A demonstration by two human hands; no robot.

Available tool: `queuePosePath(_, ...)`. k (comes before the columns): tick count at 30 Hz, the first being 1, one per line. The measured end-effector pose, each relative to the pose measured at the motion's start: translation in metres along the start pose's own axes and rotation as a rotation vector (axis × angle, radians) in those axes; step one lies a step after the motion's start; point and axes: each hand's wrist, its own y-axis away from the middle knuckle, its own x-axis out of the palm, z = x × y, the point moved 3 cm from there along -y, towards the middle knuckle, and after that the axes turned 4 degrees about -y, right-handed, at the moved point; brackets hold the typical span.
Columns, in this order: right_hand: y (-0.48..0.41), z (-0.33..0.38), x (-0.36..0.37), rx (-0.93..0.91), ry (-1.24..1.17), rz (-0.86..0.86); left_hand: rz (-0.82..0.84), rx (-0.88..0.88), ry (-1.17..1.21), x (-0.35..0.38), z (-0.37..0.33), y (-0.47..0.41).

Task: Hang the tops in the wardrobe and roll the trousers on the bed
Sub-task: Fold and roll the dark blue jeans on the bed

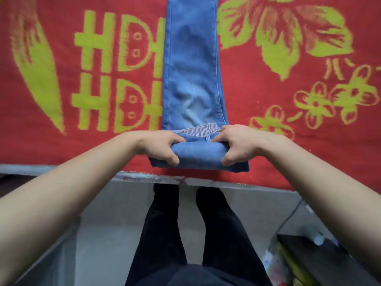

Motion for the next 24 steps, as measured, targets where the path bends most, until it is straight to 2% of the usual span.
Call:
queuePosePath(3, -0.009, -0.009, -0.042, 0.058, -0.157, 0.110, -0.048, 0.028, 0.298, -0.030, 0.004, 0.006)
queuePosePath(5, -0.026, -0.025, -0.070, 0.095, -0.417, 0.070, -0.165, 0.017, 0.503, -0.058, 0.016, -0.003)
queuePosePath(7, -0.051, -0.045, -0.095, 0.153, -0.714, -0.120, -0.419, 0.010, 0.716, -0.084, 0.029, -0.018)
queuePosePath(8, -0.064, -0.056, -0.106, 0.178, -0.788, -0.299, -0.632, -0.013, 0.782, -0.096, 0.037, -0.027)
queuePosePath(10, -0.085, -0.079, -0.119, 0.270, -0.683, -0.688, -1.084, -0.146, 0.765, -0.109, 0.057, -0.041)
queuePosePath(11, -0.089, -0.085, -0.117, 0.341, -0.553, -0.802, -1.217, -0.212, 0.692, -0.107, 0.063, -0.046)
queuePosePath(12, -0.094, -0.089, -0.111, 0.379, -0.447, -0.836, -1.255, -0.238, 0.621, -0.104, 0.065, -0.052)
queuePosePath(14, -0.098, -0.088, -0.090, 0.316, -0.335, -0.763, -1.151, -0.193, 0.436, -0.092, 0.065, -0.069)
queuePosePath(17, -0.099, -0.077, -0.054, 0.193, -0.166, -0.598, -0.899, -0.162, 0.127, -0.071, 0.063, -0.092)
queuePosePath(20, -0.113, -0.077, -0.035, 0.248, -0.060, -0.524, -0.755, -0.238, 0.024, -0.065, 0.069, -0.113)
queuePosePath(24, -0.148, -0.081, -0.037, 0.321, -0.149, -0.502, -0.683, -0.300, -0.031, -0.078, 0.075, -0.141)
